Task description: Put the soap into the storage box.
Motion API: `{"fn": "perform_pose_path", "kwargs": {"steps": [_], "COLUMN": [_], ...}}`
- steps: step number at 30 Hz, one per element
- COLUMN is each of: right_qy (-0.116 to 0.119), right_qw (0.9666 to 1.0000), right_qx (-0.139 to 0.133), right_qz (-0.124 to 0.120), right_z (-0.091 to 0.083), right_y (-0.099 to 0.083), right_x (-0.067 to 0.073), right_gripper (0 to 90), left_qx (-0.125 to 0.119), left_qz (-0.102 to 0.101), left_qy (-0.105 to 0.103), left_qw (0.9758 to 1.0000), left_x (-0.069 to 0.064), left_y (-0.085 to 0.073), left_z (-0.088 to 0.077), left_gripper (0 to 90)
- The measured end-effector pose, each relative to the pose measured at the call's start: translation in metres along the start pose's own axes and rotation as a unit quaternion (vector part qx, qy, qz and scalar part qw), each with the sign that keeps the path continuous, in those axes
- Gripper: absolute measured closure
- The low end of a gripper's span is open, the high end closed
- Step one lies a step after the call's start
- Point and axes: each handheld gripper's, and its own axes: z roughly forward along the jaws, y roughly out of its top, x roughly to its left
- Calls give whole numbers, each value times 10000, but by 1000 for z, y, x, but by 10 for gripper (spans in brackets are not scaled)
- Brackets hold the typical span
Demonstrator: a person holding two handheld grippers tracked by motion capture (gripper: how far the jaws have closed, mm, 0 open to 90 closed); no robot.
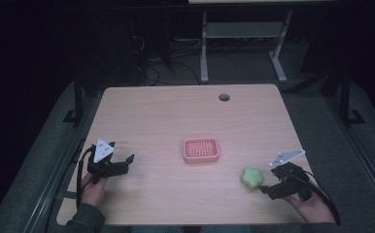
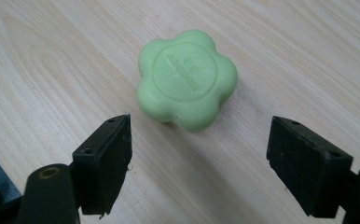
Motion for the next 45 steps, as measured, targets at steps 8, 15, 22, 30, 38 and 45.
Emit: {"fn": "perform_pose_path", "kwargs": {"steps": [8, 15, 22, 30, 38, 45], "right_qy": [60, 12, 38, 45, -18, -32], "right_qw": [9998, 9991, 9983, 9972, 9956, 9942], "right_qx": [147, 342, 511, 668, 854, 1006], "right_qz": [-157, -230, -293, -321, -389, -382], "right_z": [8, 14, 24, 32, 42, 49], "right_y": [15, 24, 34, 42, 46, 49], "right_x": [4, 7, 9, 10, 11, 10], "right_gripper": [212, 211, 209, 209, 201, 210], "left_qx": [-2, 11, -16, -27, -7, -16], "left_qz": [-9, -25, -35, -44, -37, -45], "left_qy": [-9, -10, -15, -18, -18, -14], "left_qw": [10000, 10000, 10000, 10000, 10000, 10000], "left_x": [0, 0, 0, 0, 0, 0], "left_y": [0, 0, 0, 0, 0, 0], "left_z": [0, 0, 0, 0, -1, -1], "left_gripper": [142, 142, 142, 142, 142, 142]}}
